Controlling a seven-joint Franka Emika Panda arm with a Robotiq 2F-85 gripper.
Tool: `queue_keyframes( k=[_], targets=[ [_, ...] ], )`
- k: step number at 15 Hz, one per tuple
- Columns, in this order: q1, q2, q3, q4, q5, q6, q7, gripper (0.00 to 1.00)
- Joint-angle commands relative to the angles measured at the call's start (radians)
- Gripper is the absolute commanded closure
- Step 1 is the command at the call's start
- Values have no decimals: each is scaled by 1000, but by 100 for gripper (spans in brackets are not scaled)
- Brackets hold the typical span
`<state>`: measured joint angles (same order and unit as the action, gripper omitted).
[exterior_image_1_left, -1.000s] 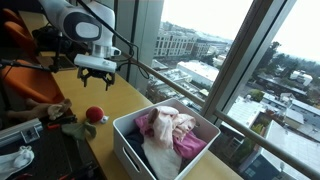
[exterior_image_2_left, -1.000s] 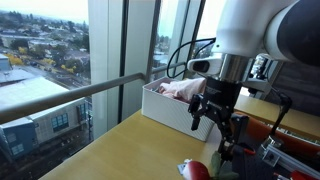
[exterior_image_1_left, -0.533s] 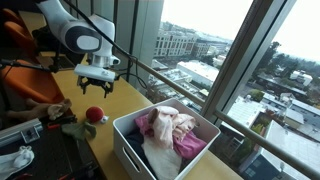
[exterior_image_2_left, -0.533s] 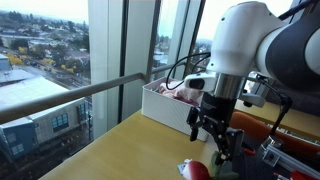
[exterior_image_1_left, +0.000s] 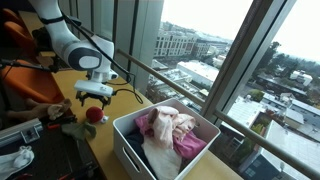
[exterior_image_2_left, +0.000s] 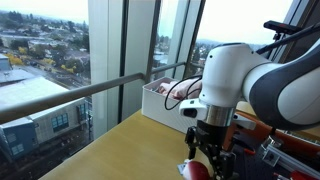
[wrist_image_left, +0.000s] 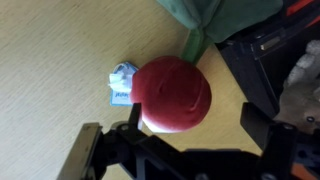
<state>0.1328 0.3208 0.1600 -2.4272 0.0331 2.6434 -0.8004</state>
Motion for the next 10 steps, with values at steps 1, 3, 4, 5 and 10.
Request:
queue_keyframes(
  k=[1, 3, 4, 5, 10],
  targets=[
    [-23, 69, 19, 32, -53, 30, 47, 0],
    [-25, 98, 19, 48, -74, 27, 63, 0],
    [-28, 110, 20, 58, -83, 24, 70, 0],
    [-29, 120, 21, 67, -90, 23, 77, 0],
    [-49, 139, 20, 101, -116, 18, 92, 51]
  ],
)
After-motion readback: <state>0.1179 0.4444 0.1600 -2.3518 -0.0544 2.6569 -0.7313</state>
